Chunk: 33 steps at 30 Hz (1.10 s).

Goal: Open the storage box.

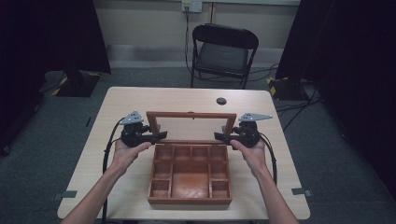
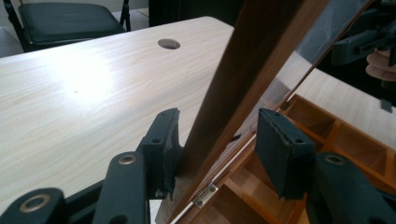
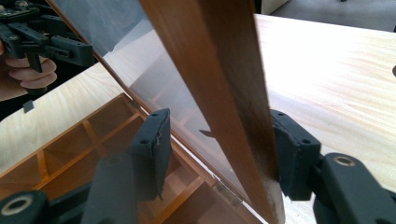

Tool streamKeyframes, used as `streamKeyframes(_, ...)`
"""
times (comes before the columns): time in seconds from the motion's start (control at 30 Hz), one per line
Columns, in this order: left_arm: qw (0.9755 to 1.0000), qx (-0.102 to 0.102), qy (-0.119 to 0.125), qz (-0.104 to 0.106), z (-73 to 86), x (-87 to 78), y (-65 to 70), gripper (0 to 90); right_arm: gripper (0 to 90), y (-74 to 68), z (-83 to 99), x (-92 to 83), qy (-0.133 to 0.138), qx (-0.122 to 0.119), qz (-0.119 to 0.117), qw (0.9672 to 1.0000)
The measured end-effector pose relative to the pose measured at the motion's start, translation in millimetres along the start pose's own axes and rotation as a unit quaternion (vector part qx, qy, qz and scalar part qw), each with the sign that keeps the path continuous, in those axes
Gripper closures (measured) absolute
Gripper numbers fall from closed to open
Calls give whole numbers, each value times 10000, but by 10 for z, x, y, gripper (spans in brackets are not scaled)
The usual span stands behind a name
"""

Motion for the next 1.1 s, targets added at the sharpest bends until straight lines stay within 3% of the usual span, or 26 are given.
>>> streamKeyframes(0.17, 9998, -91, 146, -23, 28, 26, -18, 498, 462, 36, 22, 42, -46, 15, 44, 10000)
streamKeyframes(0.5, 9999, -50, 24, -87, 38, 60, -60, 511, 467, 81, 48, 64, -55, 47, 87, 9999)
streamKeyframes(0.7, 9998, -148, -26, -122, 77, 98, -100, 526, 456, 111, 73, 92, -83, 67, 125, 9999)
streamKeyframes(1.1, 9996, -172, -86, -218, 103, 134, -138, 541, 460, 192, 187, 156, -128, 274, 187, 9994)
Point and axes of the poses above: each handheld gripper's, and its own axes: x roughly forward along the jaws, z roughly out of its underside, y roughly to its right, the point moved 3 cm from there along x, roughly forward along the jaws, and after that the axes turned 3 degrees about -z, right-handed, at the moved point
